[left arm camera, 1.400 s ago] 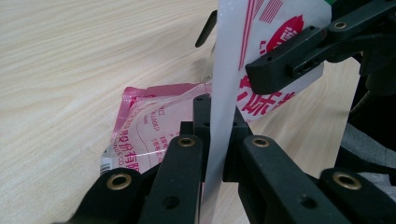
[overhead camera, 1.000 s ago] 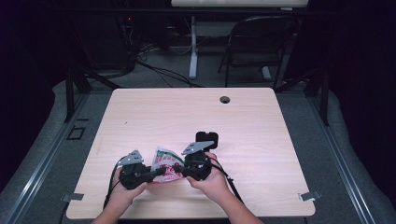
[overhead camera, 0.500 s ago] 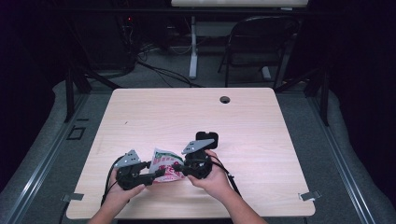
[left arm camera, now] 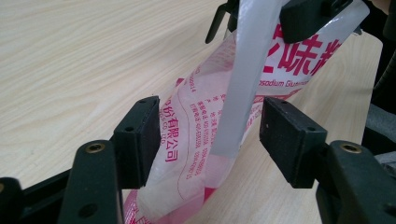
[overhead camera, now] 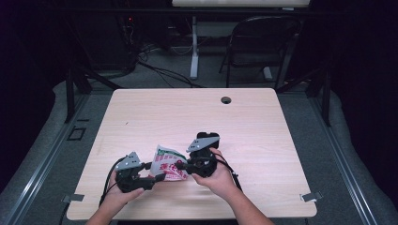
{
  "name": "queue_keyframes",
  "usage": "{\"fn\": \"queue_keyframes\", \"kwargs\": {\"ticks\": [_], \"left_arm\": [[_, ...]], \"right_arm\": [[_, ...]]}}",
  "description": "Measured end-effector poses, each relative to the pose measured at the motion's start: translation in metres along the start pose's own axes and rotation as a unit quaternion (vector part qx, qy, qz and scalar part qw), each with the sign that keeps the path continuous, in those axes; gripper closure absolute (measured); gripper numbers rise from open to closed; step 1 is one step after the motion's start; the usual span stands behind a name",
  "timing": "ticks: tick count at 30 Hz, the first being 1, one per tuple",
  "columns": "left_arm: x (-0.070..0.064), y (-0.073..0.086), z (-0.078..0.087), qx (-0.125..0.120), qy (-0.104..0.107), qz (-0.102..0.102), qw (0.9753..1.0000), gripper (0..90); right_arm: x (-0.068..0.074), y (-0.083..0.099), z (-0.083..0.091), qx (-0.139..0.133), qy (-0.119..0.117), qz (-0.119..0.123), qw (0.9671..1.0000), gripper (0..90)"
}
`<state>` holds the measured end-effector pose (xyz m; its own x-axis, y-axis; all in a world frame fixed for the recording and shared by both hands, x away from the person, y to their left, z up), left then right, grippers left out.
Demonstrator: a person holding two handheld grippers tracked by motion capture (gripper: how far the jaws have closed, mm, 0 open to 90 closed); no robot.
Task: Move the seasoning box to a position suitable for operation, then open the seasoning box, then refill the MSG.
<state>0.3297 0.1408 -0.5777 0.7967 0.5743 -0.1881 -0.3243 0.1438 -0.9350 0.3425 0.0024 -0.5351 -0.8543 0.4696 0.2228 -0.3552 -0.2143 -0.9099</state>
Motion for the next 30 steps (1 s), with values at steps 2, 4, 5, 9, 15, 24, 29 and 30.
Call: {"fn": "queue_keyframes", "kwargs": {"ticks": [2,4,5,9,15,24,29,30], "left_arm": [[0.0,0.003,-0.002,0.008,-0.002,-0.006,0.9999,37.5],[0.0,0.006,-0.002,0.017,0.0,-0.011,0.9998,37.6],[0.0,0.007,-0.002,0.02,0.001,-0.013,0.9997,37.7],[0.001,0.01,-0.004,0.025,0.001,-0.016,0.9995,37.7],[0.002,0.015,-0.008,0.037,-0.004,-0.025,0.999,35.9],[0.005,0.018,-0.01,0.039,-0.001,-0.015,0.9991,34.5],[0.005,0.019,-0.01,0.037,-0.001,-0.017,0.9992,34.4],[0.005,0.019,-0.011,0.037,-0.001,-0.015,0.9992,33.9]], "right_arm": [[0.0,0.0,0.002,0.002,-0.002,0.001,1.0,90.0],[0.0,-0.001,0.003,0.0,-0.001,0.003,1.0,90.0],[0.0,-0.001,0.004,-0.001,0.0,0.003,1.0,90.0],[-0.001,-0.004,0.007,-0.006,-0.001,0.004,1.0,90.0],[-0.001,-0.006,0.011,-0.008,0.0,0.005,1.0,90.0],[-0.001,-0.006,0.011,-0.01,0.001,0.007,0.9999,90.0],[-0.001,-0.007,0.012,-0.012,0.0,0.007,0.9999,90.0],[-0.001,-0.007,0.012,-0.013,-0.001,0.006,0.9999,90.0]]}}
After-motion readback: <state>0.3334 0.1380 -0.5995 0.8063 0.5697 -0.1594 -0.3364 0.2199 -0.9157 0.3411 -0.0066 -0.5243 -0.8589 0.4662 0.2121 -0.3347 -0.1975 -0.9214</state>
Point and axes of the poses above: each handheld gripper's, and its own axes: z roughly backward along the jaws, y roughly out of its underside, x roughly to its left, the point moved 8 cm from there along -z, roughly forward along the jaws, and after that the axes turned 15 degrees about -x, right-handed, at the moved point
